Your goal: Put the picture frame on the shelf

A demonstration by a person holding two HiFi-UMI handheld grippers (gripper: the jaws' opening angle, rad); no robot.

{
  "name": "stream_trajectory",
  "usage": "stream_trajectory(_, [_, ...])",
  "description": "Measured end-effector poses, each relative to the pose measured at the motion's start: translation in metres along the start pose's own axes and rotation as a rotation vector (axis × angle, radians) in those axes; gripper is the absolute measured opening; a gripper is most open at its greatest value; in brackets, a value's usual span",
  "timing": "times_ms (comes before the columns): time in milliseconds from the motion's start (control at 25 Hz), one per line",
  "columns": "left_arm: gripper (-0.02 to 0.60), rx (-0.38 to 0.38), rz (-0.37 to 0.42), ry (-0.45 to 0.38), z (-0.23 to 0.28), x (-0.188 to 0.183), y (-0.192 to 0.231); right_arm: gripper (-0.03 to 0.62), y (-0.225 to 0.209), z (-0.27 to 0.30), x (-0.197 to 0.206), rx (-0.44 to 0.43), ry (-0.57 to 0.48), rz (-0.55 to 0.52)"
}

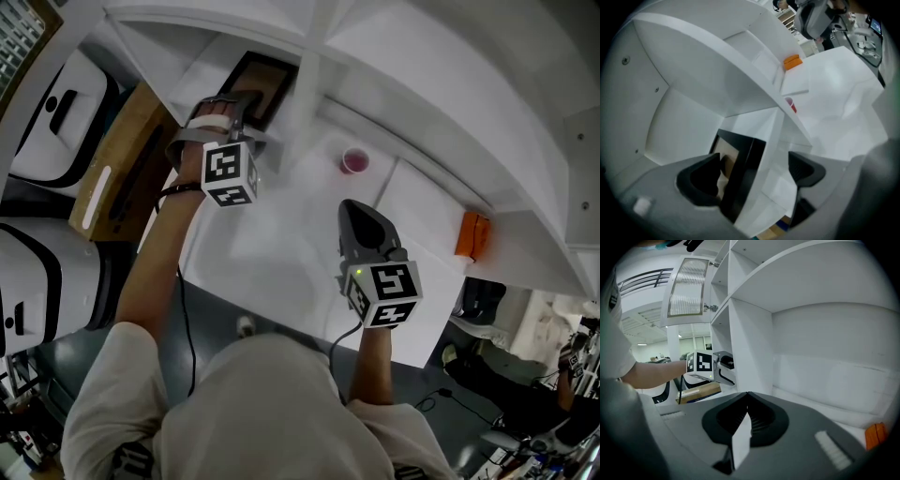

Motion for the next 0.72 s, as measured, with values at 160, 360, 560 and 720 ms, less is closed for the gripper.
stream_trajectory(160, [0.445, 0.01, -0.008, -0.001, 0.004, -0.002, 0.003, 0.006, -0.004, -0.002, -0.001, 0.014, -0.006, 0.005])
stream_trajectory(360, [0.448, 0.026, -0.014, 0.0, 0.006, 0.0, 0.007, 0.006, -0.009, -0.004, -0.001, 0.023, -0.004, 0.009])
stream_trajectory(560, [0.456, 0.059, -0.01, 0.005, 0.011, 0.001, 0.009, 0.006, -0.011, -0.003, 0.0, 0.024, 0.006, 0.009])
stream_trajectory(720, [0.462, 0.063, -0.02, 0.003, 0.012, 0.0, 0.011, 0.006, -0.005, -0.003, 0.002, 0.011, 0.019, -0.001])
Point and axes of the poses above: the fingertips, and each gripper's own axes: z forward along the fingers, y to its left, x out of its underside, the point moved 6 cm from there along -z, backward along the fingers, and after that the axes turned 8 degrees about z, right-handed, at the moved point
